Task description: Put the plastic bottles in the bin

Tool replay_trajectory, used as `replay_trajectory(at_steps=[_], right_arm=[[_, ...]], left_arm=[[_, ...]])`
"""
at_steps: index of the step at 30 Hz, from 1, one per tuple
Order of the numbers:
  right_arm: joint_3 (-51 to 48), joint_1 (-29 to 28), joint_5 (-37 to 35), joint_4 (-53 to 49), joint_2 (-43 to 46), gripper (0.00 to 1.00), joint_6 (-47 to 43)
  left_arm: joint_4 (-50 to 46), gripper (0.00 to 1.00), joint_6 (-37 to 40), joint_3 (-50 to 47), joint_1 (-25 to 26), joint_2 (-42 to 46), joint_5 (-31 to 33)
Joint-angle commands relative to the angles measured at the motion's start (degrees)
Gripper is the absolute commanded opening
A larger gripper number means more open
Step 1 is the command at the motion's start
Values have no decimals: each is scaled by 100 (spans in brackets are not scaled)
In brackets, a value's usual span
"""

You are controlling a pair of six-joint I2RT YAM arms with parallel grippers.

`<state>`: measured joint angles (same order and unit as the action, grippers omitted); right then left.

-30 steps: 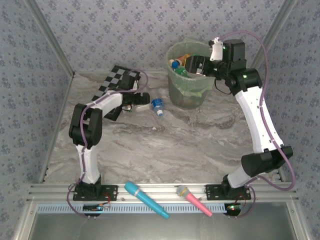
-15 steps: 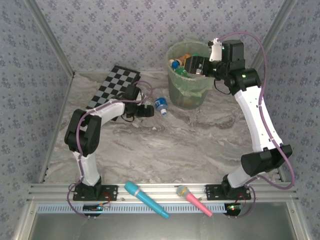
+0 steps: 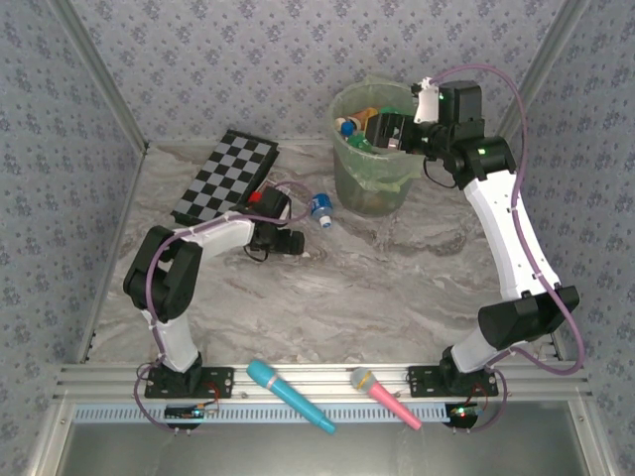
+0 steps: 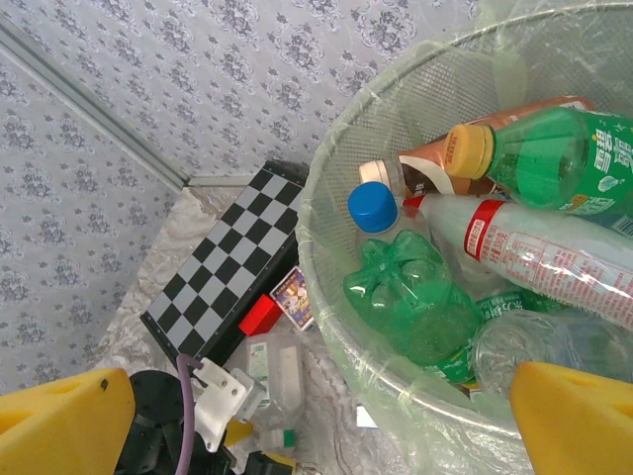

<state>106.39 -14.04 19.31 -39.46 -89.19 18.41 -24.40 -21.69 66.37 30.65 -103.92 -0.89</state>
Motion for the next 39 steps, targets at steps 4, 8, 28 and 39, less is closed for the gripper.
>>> replay_trajectory(at_steps=[4,8,28,39], right_arm=[[-48,-51,39,53,112,100,-40],[-72,-78,21,53,147,100,-24],[-472,45,995,773,339,100,708],[-105,-215,1980,930,-66,83,819]], left_arm=[[19,89,-382,131,-16,-58,317],[97,85,-467,77,-7,-89,305],[171,43,-263,-435,194,1403,512],[-153,42,730,392,916,2653,1361]])
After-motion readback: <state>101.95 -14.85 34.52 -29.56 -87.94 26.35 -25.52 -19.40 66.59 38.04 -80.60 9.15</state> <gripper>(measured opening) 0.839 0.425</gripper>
